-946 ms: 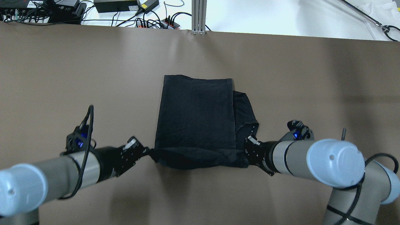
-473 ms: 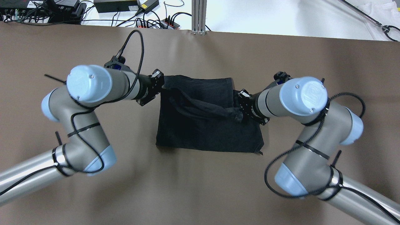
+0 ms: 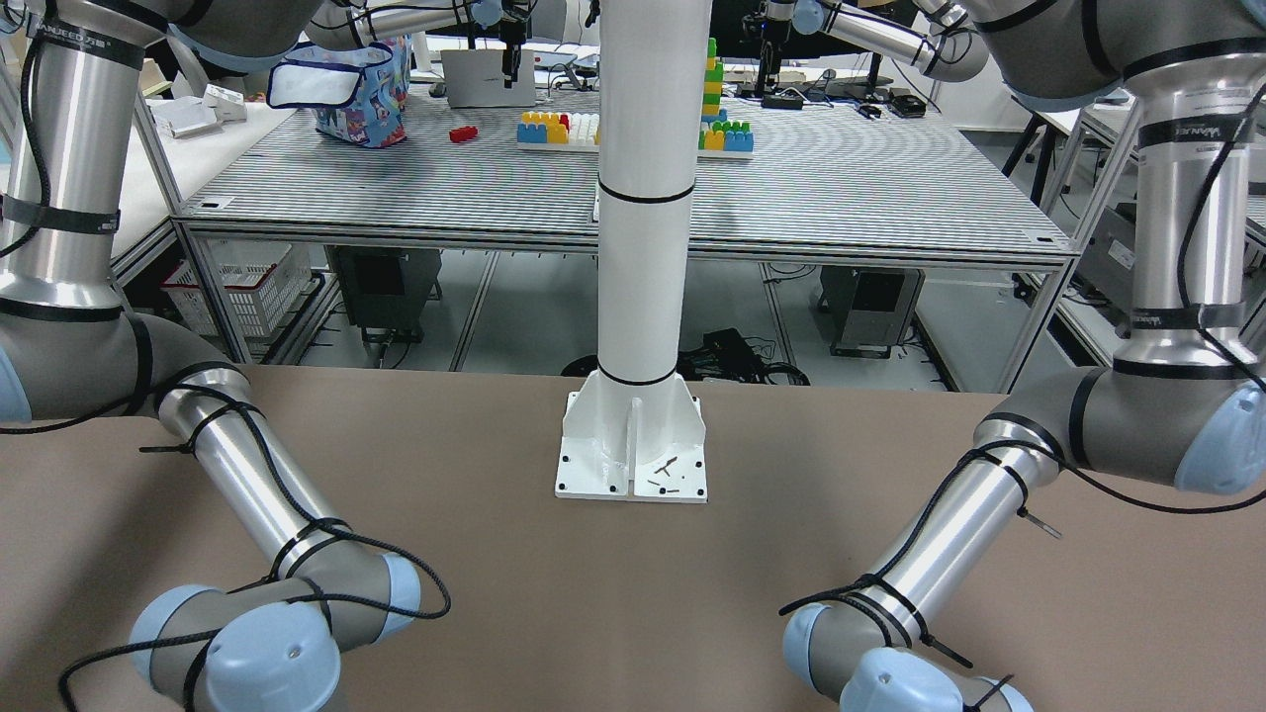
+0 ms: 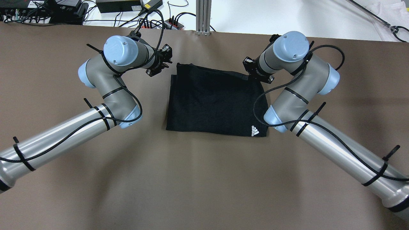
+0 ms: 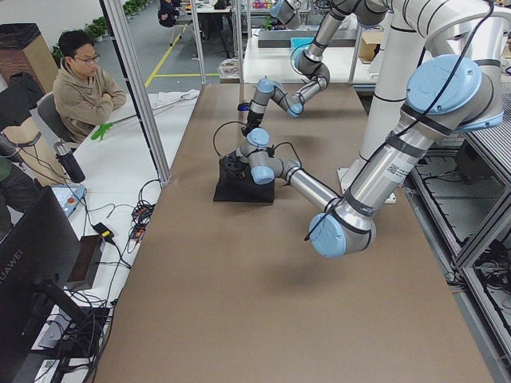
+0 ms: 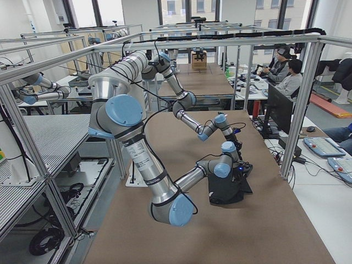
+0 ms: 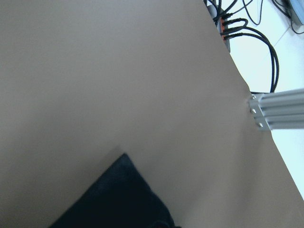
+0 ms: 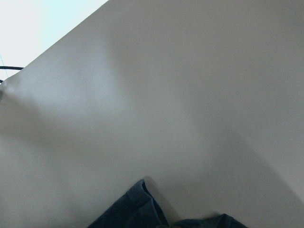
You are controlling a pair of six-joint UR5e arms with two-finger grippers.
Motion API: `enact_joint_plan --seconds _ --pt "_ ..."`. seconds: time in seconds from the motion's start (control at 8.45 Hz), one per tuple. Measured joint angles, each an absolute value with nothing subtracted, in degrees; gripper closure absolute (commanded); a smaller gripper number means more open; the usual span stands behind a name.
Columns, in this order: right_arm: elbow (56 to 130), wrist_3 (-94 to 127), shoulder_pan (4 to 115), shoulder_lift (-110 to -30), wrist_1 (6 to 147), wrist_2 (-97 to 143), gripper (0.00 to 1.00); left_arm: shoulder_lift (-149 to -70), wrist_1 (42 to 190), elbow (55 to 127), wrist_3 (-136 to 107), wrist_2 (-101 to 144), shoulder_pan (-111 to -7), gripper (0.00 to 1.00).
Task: Fold clothes
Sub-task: 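Lift the near half with both grippers and fold it toward the far edge, then release the shirt with both grippers and raise them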
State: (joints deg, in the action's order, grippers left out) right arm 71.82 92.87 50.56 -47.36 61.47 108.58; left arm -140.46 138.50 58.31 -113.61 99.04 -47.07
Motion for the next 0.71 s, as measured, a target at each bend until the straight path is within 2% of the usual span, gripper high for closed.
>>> enact_joint_plan --seconds 0.24,0.71 --pt "65.65 81.55 52.54 -45.23 58.02 109.65 0.05 -143.10 141.99 51.78 -110.28 97.28 -47.70 0.00" --pt "64.53 76.05 53.13 -45.25 57.23 109.68 0.06 -143.49 142.62 51.06 -108.16 97.10 -48.63 0.00"
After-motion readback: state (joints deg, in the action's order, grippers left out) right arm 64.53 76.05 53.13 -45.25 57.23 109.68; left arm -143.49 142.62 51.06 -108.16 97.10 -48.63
